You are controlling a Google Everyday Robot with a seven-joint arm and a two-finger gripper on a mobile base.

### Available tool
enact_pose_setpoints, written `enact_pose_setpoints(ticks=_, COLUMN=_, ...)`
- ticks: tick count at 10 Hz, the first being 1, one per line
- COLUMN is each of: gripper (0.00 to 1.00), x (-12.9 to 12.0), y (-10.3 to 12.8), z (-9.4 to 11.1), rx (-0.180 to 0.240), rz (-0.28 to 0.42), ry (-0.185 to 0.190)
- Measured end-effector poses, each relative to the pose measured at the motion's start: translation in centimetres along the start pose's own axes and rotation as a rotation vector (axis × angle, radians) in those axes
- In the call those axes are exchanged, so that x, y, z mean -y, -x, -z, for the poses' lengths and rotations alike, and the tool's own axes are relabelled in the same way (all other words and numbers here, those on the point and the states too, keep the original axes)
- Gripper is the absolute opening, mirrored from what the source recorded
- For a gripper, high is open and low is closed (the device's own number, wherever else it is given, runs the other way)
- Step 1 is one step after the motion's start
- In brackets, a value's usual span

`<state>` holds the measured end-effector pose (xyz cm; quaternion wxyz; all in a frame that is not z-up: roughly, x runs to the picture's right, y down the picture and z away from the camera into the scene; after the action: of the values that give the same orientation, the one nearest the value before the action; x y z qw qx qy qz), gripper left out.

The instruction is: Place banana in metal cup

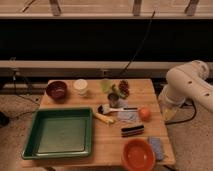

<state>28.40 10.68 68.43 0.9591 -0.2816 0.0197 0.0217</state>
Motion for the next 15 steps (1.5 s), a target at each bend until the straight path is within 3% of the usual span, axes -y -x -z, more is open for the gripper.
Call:
enact_pose_setpoints(ticks=13, gripper=0.65, x=0.4, y=0.2, z=-0.5, rx=0.006, rz=-0.002, ry=0.004)
enact_pose_setpoints(ticks=15, gripper=0.65, x=0.5, y=3.3, z=-2.6, rx=0.058, rz=-0.011, ry=0.03)
